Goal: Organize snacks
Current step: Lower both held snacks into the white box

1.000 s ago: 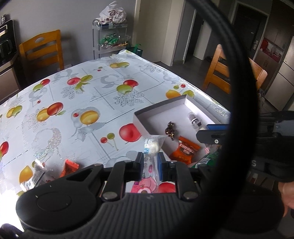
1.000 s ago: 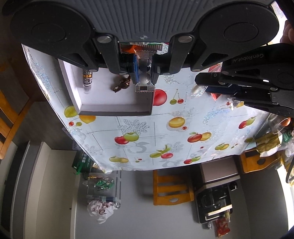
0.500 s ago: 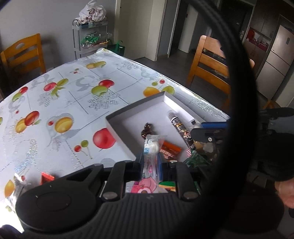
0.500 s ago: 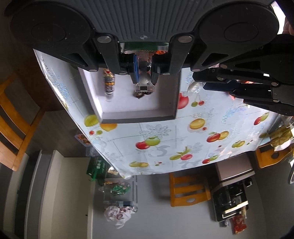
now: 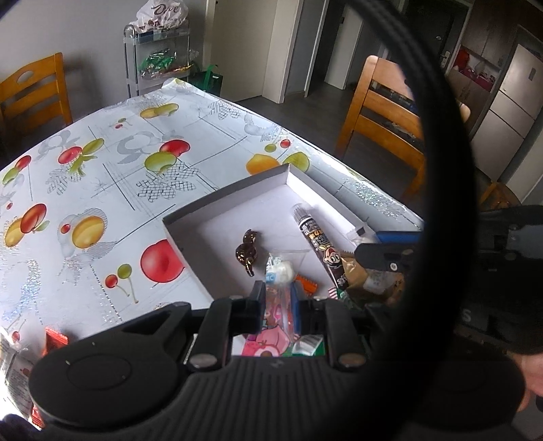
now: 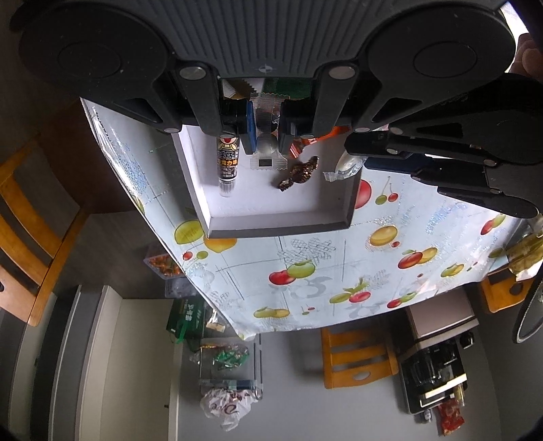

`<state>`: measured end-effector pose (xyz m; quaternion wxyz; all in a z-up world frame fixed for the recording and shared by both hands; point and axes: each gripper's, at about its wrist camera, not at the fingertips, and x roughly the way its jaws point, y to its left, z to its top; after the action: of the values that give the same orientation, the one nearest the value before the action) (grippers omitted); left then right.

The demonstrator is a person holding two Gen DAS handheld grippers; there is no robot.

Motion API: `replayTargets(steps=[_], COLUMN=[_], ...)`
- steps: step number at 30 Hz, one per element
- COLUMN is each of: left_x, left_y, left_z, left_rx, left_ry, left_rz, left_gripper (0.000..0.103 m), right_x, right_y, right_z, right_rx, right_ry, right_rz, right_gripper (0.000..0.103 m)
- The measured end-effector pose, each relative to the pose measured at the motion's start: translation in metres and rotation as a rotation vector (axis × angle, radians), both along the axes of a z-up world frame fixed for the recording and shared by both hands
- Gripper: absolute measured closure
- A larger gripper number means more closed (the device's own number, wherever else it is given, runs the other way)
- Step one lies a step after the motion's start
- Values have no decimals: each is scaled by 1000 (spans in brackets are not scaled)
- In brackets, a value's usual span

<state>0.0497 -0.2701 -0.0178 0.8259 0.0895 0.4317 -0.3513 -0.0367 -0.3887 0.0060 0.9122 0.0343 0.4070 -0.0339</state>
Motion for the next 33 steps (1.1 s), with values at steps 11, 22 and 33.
replayTargets(steps=[11, 22, 33], left_x=[13, 15, 17], left_y=[-19, -30, -40], left_z=[-14, -19, -28], left_rx=[22, 45, 67], left_ry=[22, 30, 47], left_rz=[19, 18, -1], left_gripper=[91, 91, 91], right_x=[15, 22, 27], right_y=[-10, -16, -22], right_z=[-9, -15, -25], right_rx=[0, 5, 10], right_ry=[29, 44, 74], right_rz=[39, 55, 62], right_gripper=[87, 87, 87])
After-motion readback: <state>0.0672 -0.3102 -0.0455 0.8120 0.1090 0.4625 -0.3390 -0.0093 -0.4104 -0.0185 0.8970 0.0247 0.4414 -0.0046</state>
